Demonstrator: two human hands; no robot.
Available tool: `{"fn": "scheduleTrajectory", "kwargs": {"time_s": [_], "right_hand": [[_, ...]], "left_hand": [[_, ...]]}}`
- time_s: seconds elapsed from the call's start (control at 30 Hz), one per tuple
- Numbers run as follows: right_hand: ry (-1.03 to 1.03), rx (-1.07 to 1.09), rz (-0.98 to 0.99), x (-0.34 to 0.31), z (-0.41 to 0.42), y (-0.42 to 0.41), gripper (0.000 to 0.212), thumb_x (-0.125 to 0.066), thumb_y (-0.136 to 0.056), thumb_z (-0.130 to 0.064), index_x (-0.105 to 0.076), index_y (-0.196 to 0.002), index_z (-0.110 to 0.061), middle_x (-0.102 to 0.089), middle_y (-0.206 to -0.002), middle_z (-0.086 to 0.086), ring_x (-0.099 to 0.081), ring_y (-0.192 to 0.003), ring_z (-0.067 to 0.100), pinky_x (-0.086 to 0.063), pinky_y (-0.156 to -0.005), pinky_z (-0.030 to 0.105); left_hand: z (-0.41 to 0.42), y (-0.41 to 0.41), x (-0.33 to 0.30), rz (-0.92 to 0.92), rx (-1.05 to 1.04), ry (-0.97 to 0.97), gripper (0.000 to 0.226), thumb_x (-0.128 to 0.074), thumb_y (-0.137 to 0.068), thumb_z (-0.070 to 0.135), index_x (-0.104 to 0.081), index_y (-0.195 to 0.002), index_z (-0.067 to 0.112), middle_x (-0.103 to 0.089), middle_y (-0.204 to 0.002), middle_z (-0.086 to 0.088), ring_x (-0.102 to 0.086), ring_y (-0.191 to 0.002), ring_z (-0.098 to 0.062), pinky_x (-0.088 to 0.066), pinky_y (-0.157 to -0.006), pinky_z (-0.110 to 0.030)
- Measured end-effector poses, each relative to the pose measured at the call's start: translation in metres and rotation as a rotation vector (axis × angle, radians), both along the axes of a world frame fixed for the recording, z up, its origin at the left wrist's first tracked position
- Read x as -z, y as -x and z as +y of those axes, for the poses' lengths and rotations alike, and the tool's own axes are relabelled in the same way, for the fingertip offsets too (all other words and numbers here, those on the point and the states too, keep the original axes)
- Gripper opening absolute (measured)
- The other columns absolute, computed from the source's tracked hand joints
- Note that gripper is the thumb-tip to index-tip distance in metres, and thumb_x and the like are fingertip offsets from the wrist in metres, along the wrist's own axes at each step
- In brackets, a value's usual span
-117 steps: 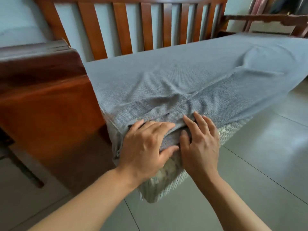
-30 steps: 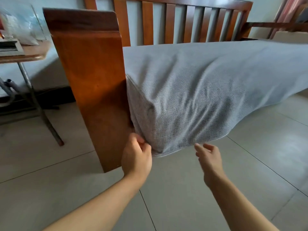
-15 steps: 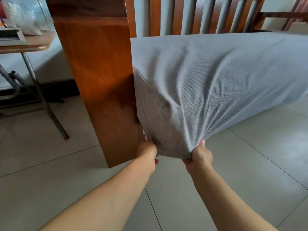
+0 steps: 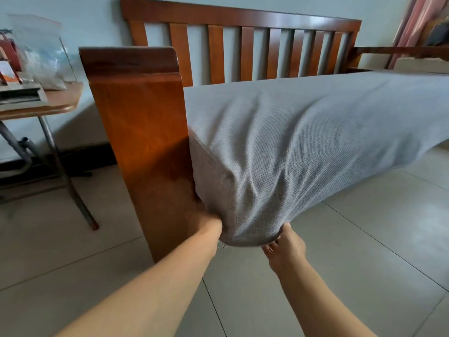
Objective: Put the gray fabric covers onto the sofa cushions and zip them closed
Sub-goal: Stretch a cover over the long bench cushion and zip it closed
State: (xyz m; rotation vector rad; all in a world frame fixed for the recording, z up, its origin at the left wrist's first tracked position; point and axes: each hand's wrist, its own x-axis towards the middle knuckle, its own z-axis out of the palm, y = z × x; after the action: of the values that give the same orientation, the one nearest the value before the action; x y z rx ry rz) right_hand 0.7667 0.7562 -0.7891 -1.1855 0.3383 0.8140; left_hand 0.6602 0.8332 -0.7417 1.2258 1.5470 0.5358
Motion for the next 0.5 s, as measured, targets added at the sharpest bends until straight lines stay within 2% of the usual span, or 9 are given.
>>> {"fn": "scheduleTrajectory", "kwargs": {"time_s": [0.03,0.07,0.17,0.23,0.3,0.37,0.43,0.5], "right_hand": [[-0.024,0.008,-0.005,0.000,0.000,-0.005,0.022,-0.049,-0.093,-0.018,-0.059,-0.098,0.000,-0.047,-0.092,0.008,-0.062,-0.094,0.035,-0.053,-0.077,0.040],[-0.053,0.013,0.007,-0.002,-0.001,-0.010,0.026,-0.050,-0.093,-0.020,-0.059,-0.106,0.001,-0.059,-0.108,0.025,-0.062,-0.096,0.034,-0.052,-0.083,0.042],[-0.082,0.120,0.011,-0.010,0.001,-0.034,0.044,-0.056,-0.093,-0.031,-0.052,-0.128,-0.004,-0.056,-0.128,0.015,-0.056,-0.113,0.033,-0.045,-0.097,0.044],[-0.052,0.181,0.012,-0.020,0.002,-0.050,0.051,-0.058,-0.092,-0.034,-0.048,-0.133,-0.005,-0.053,-0.134,0.012,-0.052,-0.119,0.032,-0.042,-0.101,0.042],[-0.014,0.218,0.000,-0.031,0.001,-0.061,0.056,-0.060,-0.090,-0.039,-0.049,-0.133,-0.006,-0.052,-0.134,0.010,-0.050,-0.122,0.032,-0.040,-0.101,0.041],[-0.023,0.263,-0.031,-0.037,0.005,-0.076,0.056,-0.062,-0.088,-0.043,-0.053,-0.129,-0.005,-0.055,-0.126,0.005,-0.052,-0.119,0.031,-0.042,-0.101,0.041],[-0.026,0.314,-0.031,-0.040,0.006,-0.086,0.050,-0.063,-0.087,-0.040,-0.056,-0.122,-0.006,-0.057,-0.117,0.004,-0.056,-0.111,0.030,-0.045,-0.098,0.042],[0.044,0.371,-0.090,-0.035,0.000,-0.097,0.041,-0.059,-0.090,-0.035,-0.059,-0.118,-0.005,-0.058,-0.110,0.006,-0.057,-0.104,0.030,-0.046,-0.093,0.037]], "left_hand": [[0.000,0.001,-0.003,-0.065,-0.108,-0.075,0.026,-0.045,-0.096,0.017,-0.047,-0.121,0.008,-0.051,-0.129,-0.019,-0.052,-0.115,-0.036,-0.043,-0.099,-0.043],[0.001,0.001,-0.005,-0.098,-0.177,-0.186,0.017,-0.048,-0.095,0.021,-0.047,-0.109,0.011,-0.054,-0.122,-0.016,-0.054,-0.109,-0.035,-0.045,-0.096,-0.044],[-0.011,-0.001,-0.046,-0.216,-0.144,-0.623,0.015,-0.049,-0.095,0.028,-0.051,-0.106,0.019,-0.052,-0.120,-0.008,-0.051,-0.109,-0.026,-0.039,-0.100,-0.036],[-0.021,-0.009,-0.072,-0.186,0.034,-0.939,0.018,-0.051,-0.093,0.027,-0.058,-0.108,0.019,-0.052,-0.122,-0.003,-0.046,-0.116,-0.019,-0.033,-0.101,-0.032],[-0.026,-0.022,-0.088,0.025,0.320,-1.152,0.022,-0.049,-0.087,0.033,-0.062,-0.103,0.024,-0.055,-0.124,0.006,-0.044,-0.123,-0.014,-0.029,-0.103,-0.035],[-0.026,-0.037,-0.092,0.345,0.611,-1.233,0.033,-0.049,-0.086,0.038,-0.056,-0.117,0.028,-0.048,-0.136,0.009,-0.036,-0.132,-0.014,-0.025,-0.104,-0.035],[-0.022,-0.049,-0.091,0.599,0.798,-1.218,0.055,-0.050,-0.089,0.042,-0.033,-0.140,0.030,-0.022,-0.154,0.007,-0.014,-0.143,-0.020,-0.018,-0.112,-0.040],[-0.019,-0.066,-0.090,0.713,0.888,-1.207,0.071,-0.050,-0.091,0.045,-0.013,-0.149,0.029,-0.003,-0.159,0.005,0.001,-0.146,-0.022,-0.011,-0.115,-0.047]]}}
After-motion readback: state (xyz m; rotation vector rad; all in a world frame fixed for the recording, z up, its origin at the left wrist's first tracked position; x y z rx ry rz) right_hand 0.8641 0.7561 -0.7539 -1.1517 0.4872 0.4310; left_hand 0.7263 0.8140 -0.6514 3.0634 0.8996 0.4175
